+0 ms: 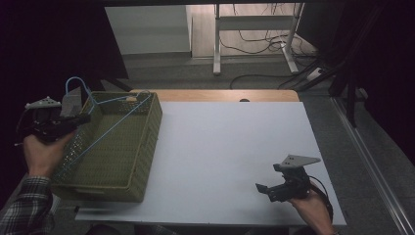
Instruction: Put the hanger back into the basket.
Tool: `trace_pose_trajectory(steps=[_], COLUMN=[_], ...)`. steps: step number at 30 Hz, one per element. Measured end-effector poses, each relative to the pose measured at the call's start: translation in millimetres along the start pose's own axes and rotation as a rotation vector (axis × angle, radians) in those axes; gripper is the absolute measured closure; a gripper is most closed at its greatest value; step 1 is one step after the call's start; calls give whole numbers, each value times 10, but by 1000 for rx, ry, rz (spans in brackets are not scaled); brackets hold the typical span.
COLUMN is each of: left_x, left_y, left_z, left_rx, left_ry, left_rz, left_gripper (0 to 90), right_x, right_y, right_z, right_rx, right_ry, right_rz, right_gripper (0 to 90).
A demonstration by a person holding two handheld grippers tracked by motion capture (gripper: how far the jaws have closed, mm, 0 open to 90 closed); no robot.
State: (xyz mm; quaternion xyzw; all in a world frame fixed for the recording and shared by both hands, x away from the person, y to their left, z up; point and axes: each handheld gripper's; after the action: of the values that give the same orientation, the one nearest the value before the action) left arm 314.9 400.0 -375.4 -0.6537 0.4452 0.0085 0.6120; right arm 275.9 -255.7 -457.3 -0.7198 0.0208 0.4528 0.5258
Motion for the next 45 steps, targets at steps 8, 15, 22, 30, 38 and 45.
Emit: trace_pose_trajectory(steps=[8,15,22,30,38,45], left_x=[198,338,394,564,546,476], left_y=[177,286,392,461,449,346], left_z=[146,199,247,285,247,-32], left_rx=[-23,-51,-67,-90,-72,-17], left_ry=[10,24,19,0,-51,73], left_rz=[0,7,45,110,111,50], left_gripper=[875,875,875,874,574,290], right_x=[26,41,56,73,68,52], right_y=[10,14,17,22,23,18], right_z=[9,18,30,43,36,27], right_rx=[-5,-9,-17,-24,-25,-21], right_ry=[-7,-11,-15,-18,-15,-5], right_rz=[17,21,31,37,38,30], right_gripper=[18,19,20,20,20,19])
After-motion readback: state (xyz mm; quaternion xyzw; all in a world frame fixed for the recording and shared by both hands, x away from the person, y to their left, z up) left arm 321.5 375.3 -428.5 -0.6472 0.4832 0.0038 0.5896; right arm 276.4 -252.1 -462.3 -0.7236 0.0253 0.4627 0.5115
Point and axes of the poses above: each handheld gripper's, and its own axes: x roughly forward along the jaws, y roughly out of its underside, z roughly to its left, and after that the axes turned 13 degrees about y, right-handed
